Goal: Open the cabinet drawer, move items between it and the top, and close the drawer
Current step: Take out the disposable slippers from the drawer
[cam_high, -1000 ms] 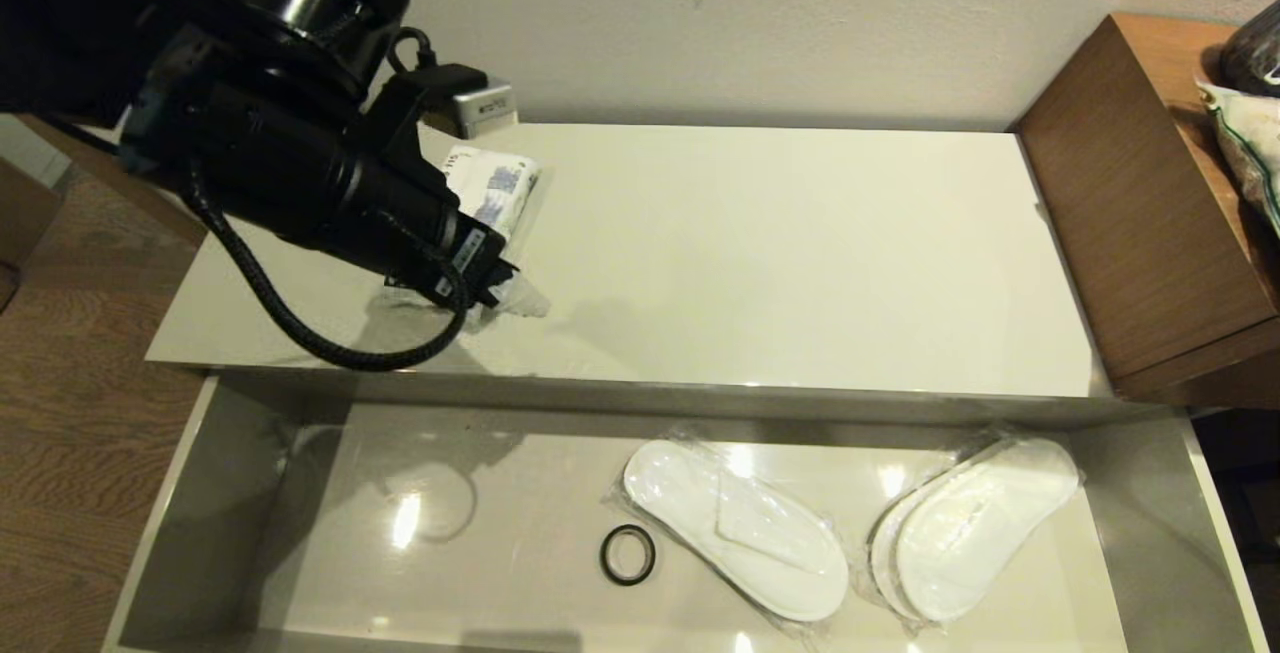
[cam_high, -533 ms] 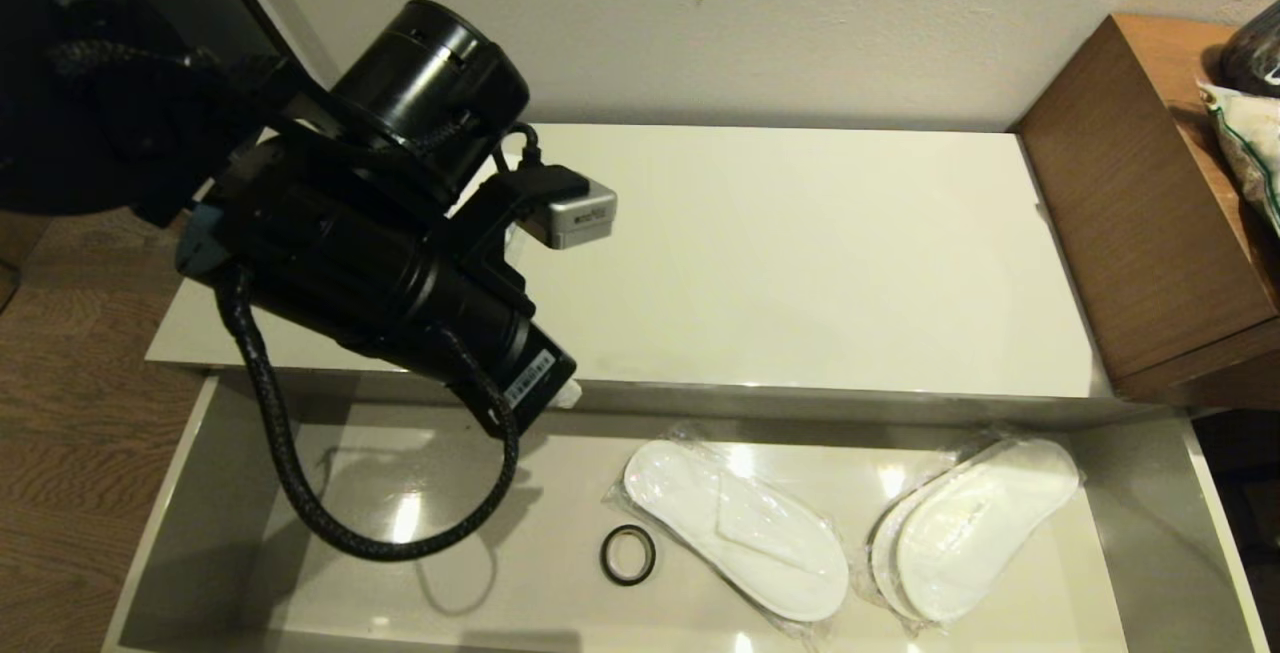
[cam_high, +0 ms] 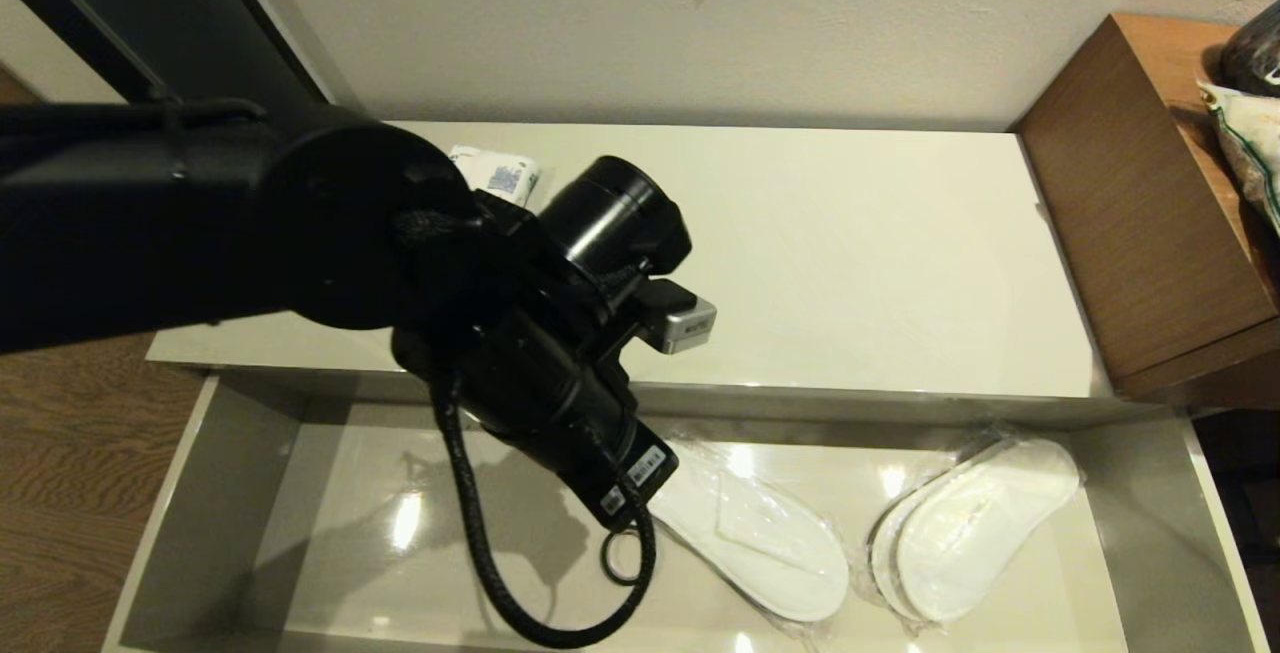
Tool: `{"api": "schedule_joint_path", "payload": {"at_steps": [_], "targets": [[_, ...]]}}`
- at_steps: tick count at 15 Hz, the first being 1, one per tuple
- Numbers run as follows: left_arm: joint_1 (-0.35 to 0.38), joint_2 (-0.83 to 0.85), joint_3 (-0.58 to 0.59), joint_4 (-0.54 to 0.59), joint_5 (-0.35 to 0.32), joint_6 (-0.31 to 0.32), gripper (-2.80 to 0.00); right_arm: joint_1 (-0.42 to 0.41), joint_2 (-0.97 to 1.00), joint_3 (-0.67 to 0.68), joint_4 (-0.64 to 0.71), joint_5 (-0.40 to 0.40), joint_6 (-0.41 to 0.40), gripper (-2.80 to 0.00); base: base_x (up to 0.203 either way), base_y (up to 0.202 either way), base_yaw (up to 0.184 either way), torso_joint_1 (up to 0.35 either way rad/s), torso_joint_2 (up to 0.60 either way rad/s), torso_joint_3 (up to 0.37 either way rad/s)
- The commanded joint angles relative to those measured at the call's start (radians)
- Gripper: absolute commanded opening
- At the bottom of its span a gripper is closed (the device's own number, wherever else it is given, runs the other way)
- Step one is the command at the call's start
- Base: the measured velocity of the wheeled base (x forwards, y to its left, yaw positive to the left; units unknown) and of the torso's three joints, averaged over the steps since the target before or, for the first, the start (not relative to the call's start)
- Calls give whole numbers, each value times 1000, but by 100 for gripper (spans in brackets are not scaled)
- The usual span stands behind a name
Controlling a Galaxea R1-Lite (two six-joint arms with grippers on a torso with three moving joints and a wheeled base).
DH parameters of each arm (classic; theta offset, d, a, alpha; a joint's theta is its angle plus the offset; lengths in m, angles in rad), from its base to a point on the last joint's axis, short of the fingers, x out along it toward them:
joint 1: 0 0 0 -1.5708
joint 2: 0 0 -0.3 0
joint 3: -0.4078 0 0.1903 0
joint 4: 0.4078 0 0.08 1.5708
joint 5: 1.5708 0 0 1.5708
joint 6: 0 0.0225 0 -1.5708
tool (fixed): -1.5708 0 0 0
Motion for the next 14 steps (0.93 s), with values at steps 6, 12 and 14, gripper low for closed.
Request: {"api": "schedule_joint_path", "payload": {"at_steps": [6, 12, 14], "targets": [[-61, 219, -126, 71, 113, -377, -280, 0, 1, 0, -1, 0, -2, -280, 0, 0, 0, 0, 0, 0], [-217, 244, -130, 193, 209, -742, -280, 0, 1, 0, -1, 0, 0, -280, 0, 0, 0, 0, 0, 0], [-244, 276, -121, 254, 229, -868, -280, 0, 1, 0, 0, 0, 0, -280, 0, 0, 0, 0, 0, 0]]}}
